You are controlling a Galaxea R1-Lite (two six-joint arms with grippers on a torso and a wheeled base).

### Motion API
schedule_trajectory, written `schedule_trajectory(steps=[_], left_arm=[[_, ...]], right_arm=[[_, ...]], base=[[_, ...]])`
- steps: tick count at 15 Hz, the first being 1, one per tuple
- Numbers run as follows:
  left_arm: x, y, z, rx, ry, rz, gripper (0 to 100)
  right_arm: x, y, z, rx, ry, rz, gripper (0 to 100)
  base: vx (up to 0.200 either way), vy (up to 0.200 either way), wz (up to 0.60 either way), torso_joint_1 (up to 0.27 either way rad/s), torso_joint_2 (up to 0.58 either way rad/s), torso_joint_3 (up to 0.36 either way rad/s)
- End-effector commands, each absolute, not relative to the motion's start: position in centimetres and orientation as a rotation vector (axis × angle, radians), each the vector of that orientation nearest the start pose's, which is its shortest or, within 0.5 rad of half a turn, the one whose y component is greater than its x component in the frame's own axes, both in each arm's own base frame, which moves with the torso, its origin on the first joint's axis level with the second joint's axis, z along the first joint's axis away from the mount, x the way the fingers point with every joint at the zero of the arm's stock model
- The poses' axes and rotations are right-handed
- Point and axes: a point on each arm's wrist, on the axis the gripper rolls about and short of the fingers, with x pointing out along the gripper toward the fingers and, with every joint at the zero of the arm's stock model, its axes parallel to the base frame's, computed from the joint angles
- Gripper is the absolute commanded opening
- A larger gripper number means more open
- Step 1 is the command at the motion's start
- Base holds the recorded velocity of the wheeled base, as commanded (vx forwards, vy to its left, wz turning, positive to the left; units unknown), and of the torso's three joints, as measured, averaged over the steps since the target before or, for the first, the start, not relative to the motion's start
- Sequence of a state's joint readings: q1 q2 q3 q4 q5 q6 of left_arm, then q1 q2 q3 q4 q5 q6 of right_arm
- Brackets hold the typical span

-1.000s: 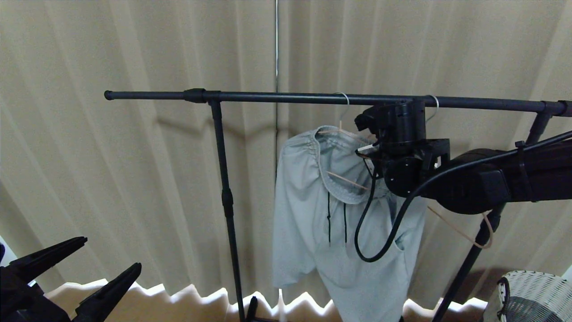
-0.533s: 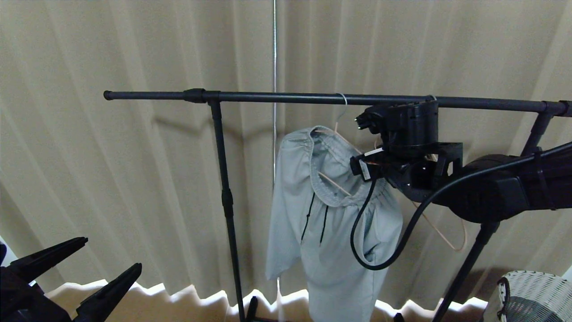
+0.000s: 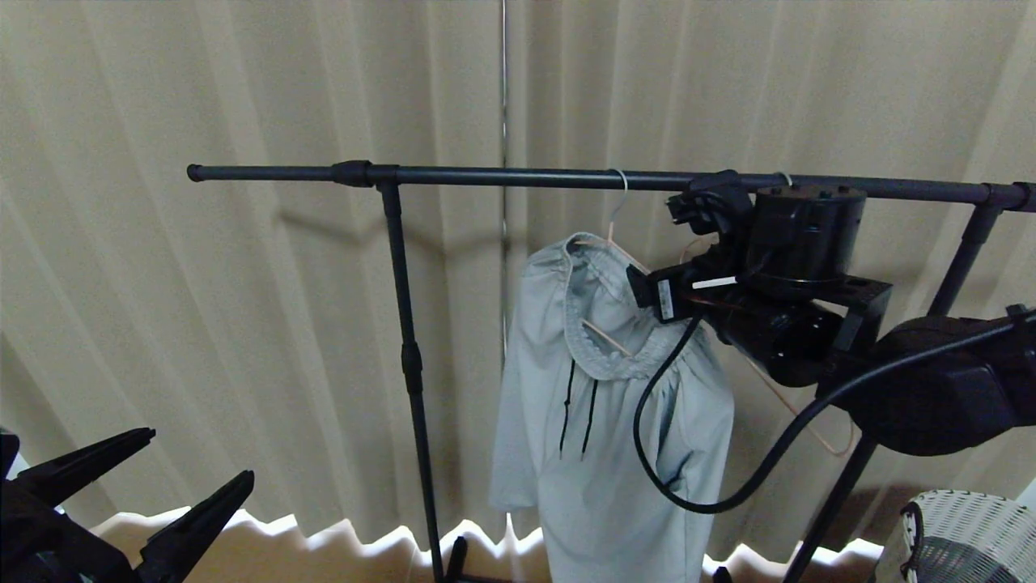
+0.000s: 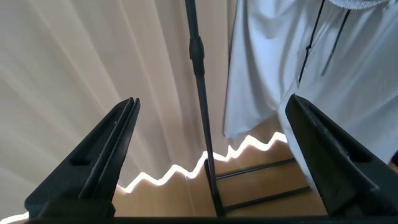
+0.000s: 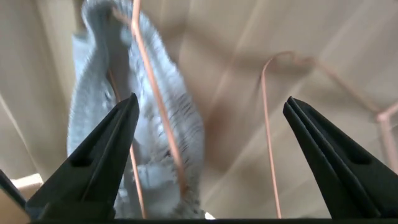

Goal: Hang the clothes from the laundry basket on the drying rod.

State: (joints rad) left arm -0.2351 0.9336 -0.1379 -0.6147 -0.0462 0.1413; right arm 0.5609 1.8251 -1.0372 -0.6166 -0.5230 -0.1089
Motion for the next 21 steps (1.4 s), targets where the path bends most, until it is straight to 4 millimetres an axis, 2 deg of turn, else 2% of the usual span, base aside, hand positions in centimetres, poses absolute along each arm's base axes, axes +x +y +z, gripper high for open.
schedule_trajectory(steps=[1, 3, 5, 7, 9, 10, 12, 17, 19, 21], left_arm=[[9.6, -2.4, 15.1, 0.157, 0.162, -0.292, 100], [9.6, -2.4, 15.0, 0.157, 0.164, -0.292, 100], [9.5, -2.4, 15.2, 0.156, 0.152, -0.29, 100], [9.3, -2.3, 15.3, 0.155, 0.141, -0.291, 100], [9.1, -2.4, 14.9, 0.16, 0.154, -0.298, 100], [9.1, -2.4, 14.9, 0.162, 0.153, -0.301, 100], [9.7, -2.5, 15.2, 0.162, 0.161, -0.302, 100], [12.4, -3.2, 16.2, 0.158, 0.192, -0.306, 100], [13.8, -3.5, 15.7, 0.149, 0.251, -0.306, 100], [14.3, -3.7, 15.2, 0.126, 0.283, -0.305, 100]], right_arm=[[28.1, 16.3, 21.6, -0.178, 0.111, 0.045, 100], [24.8, 14.3, 23.0, -0.161, 0.079, 0.043, 100], [22.0, 12.5, 23.6, -0.154, 0.065, 0.042, 100], [20.0, 11.3, 23.6, -0.153, 0.058, 0.042, 100], [16.6, 9.1, 23.8, -0.164, 0.077, 0.041, 100], [16.0, 8.7, 23.8, -0.173, 0.091, 0.042, 100], [13.5, 7.1, 23.4, -0.219, 0.18, 0.047, 100], [12.4, 6.4, 21.2, -0.269, 0.268, 0.045, 100], [11.6, 5.9, 20.8, -0.327, 0.264, 0.053, 100], [11.2, 5.7, 20.2, -0.364, 0.27, 0.059, 100]], base=[[0.0, 0.0, 0.0, 0.0, 0.0, 0.0], [0.0, 0.0, 0.0, 0.0, 0.0, 0.0], [0.0, 0.0, 0.0, 0.0, 0.0, 0.0], [0.0, 0.0, 0.0, 0.0, 0.0, 0.0], [0.0, 0.0, 0.0, 0.0, 0.0, 0.0], [0.0, 0.0, 0.0, 0.0, 0.0, 0.0], [0.0, 0.0, 0.0, 0.0, 0.0, 0.0], [0.0, 0.0, 0.0, 0.0, 0.0, 0.0], [0.0, 0.0, 0.0, 0.0, 0.0, 0.0], [0.0, 0.0, 0.0, 0.0, 0.0, 0.0]])
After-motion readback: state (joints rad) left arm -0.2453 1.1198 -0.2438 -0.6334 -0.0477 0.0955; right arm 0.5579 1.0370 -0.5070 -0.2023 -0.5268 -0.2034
